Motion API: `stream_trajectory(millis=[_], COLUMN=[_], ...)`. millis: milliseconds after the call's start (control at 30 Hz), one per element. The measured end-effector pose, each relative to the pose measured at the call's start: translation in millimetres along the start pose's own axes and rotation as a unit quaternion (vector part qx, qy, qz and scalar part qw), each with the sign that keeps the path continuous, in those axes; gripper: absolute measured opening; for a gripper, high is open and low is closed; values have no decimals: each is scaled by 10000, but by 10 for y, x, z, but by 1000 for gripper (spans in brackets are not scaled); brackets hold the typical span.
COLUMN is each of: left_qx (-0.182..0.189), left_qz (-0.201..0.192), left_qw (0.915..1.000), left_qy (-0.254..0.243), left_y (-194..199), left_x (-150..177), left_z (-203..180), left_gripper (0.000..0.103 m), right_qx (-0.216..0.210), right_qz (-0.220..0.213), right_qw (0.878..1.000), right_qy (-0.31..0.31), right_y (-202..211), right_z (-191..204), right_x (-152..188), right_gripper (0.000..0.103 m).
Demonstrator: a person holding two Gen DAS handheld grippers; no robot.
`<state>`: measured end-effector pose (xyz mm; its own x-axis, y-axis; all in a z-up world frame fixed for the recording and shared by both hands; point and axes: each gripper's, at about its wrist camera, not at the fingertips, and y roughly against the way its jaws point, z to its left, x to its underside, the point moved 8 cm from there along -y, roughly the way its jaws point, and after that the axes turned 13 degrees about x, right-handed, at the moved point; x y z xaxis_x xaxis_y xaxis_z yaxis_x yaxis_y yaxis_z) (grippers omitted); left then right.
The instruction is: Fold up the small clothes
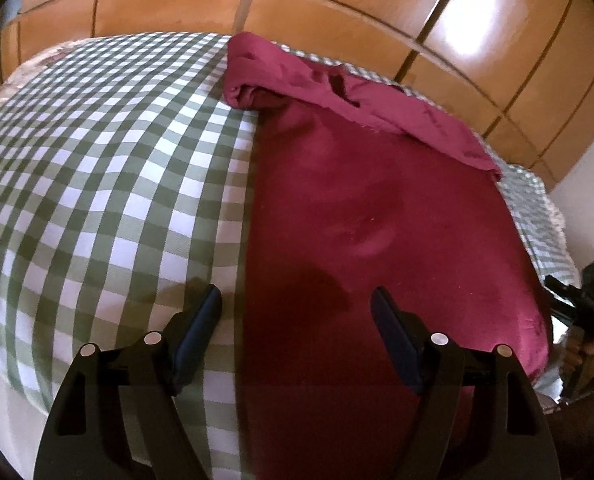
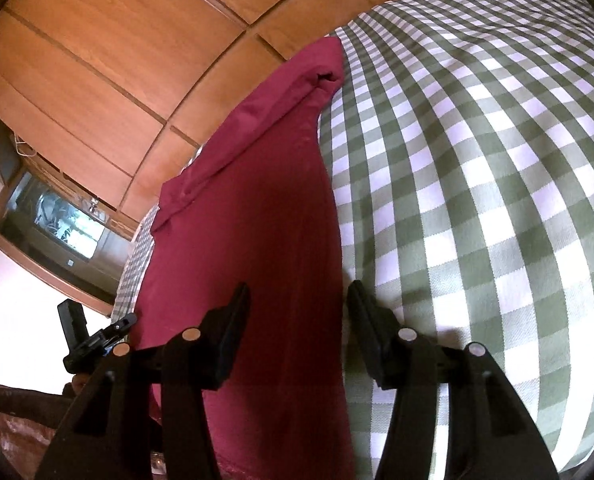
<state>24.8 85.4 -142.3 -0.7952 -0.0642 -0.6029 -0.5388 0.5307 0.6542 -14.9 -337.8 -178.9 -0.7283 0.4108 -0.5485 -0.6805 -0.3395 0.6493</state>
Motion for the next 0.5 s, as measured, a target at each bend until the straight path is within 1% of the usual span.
stream_trajectory(millis=[100,267,500], left_qx=[-160,-282,-453], left_qz=[63,140,253], left_qw=[9998,9994,9986], left_qy=[89,145,66], left_y=[22,103,179], left_x=[21,66,138], left_z=[12,44,47], left_gripper=[76,76,76], right_qx=[-17,-102,-358], right_qz=[11,64,192], right_qw=[10000,9999,9992], right_qy=[19,53,-24], right_y=[5,23,50], right_z=[-2,29,37], right_x=[27,88,164], right_gripper=[51,51,51])
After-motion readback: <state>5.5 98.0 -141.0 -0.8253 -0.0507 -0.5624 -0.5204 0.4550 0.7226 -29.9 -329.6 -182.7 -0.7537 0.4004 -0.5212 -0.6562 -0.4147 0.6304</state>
